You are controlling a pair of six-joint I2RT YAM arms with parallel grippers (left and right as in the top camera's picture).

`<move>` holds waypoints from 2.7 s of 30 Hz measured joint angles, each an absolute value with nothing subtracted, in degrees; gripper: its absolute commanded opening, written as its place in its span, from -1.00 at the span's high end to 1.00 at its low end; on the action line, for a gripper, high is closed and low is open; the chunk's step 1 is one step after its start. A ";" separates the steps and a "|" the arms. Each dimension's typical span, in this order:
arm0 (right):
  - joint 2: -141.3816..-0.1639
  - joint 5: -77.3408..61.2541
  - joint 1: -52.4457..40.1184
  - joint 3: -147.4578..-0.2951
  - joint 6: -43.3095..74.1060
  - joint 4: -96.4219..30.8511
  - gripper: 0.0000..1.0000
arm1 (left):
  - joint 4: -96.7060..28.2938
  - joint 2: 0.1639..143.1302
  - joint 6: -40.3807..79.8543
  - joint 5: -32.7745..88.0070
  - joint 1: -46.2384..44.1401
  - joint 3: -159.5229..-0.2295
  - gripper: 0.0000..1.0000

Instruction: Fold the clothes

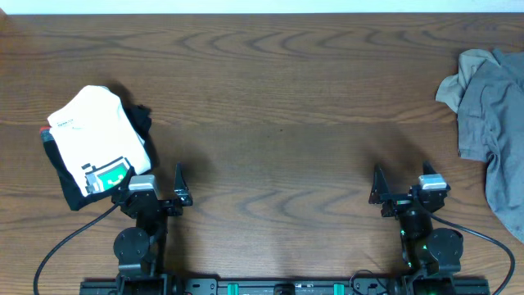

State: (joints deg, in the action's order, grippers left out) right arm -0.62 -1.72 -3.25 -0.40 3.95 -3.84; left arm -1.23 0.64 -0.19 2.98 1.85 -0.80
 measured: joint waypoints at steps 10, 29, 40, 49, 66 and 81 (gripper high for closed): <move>-1.28 -1.65 -3.25 -1.06 6.70 -5.65 -0.99 | -2.79 1.78 3.25 3.05 1.85 -1.85 -0.96; -38.83 1.37 -3.25 -33.52 5.39 -28.62 -0.98 | -24.95 27.90 5.13 5.63 1.85 -26.22 -0.96; -71.13 6.59 -2.85 -57.43 3.44 -38.74 -0.98 | -34.13 42.41 7.53 12.67 1.83 -38.11 -0.96; -83.42 16.80 7.88 -58.26 3.14 -26.52 -0.99 | -34.09 42.57 7.55 14.87 1.85 -38.24 -0.96; -105.60 14.79 23.79 -58.70 0.58 -19.27 -0.87 | -34.09 42.61 7.55 15.09 1.83 -38.24 -0.96; -107.94 13.69 26.24 -59.83 1.06 -18.94 0.97 | -33.76 42.61 7.55 15.09 1.85 -38.24 -0.96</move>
State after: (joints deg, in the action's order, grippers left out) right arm -107.94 13.69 26.24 -59.83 1.06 -18.94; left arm -33.76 42.61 7.55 15.09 1.85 -38.24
